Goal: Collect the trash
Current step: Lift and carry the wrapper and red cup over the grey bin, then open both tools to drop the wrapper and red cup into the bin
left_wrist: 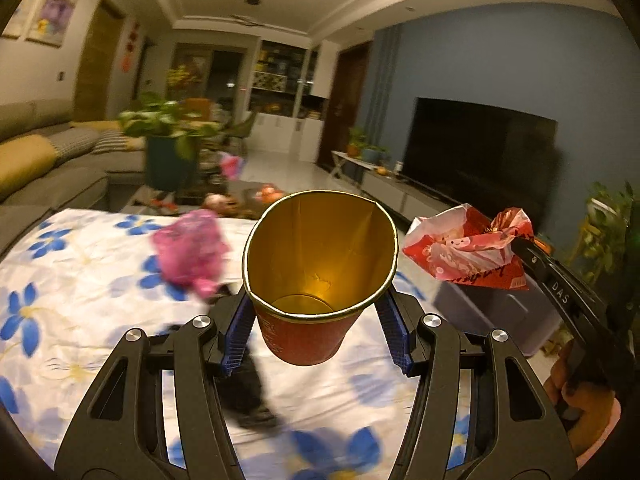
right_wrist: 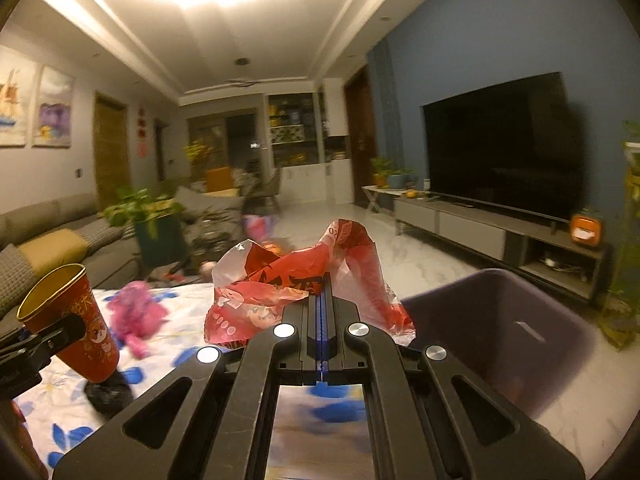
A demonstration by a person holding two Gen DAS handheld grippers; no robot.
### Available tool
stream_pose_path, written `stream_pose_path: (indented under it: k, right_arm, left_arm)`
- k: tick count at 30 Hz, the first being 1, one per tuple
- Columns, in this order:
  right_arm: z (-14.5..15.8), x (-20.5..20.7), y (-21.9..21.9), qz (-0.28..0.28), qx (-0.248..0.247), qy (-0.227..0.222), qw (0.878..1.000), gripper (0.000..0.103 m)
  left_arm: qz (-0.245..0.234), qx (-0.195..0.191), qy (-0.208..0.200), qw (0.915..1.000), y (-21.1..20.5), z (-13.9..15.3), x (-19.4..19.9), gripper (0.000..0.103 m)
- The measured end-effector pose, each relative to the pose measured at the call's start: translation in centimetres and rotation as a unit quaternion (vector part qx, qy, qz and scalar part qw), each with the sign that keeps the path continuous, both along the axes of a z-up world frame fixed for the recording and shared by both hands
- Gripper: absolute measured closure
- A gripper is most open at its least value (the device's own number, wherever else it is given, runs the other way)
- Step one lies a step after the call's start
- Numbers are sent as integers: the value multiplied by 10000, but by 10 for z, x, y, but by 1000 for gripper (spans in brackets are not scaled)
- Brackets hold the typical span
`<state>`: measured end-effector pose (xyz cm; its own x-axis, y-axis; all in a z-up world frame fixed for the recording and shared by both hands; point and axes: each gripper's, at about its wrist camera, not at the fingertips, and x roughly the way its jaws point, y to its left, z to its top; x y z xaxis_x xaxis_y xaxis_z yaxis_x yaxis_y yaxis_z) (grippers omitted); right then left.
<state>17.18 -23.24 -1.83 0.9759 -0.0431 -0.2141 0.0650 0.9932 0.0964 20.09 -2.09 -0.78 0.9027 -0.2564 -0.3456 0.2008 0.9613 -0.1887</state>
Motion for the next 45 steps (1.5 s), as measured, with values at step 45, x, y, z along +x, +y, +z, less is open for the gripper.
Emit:
stream_pose_path:
  k: [45]
  right_arm:
    - [-30, 0, -161, -1435, 196, 313, 9890, 90]
  left_arm:
    - [-2368, 165, 116, 9713, -259, -43, 81, 44]
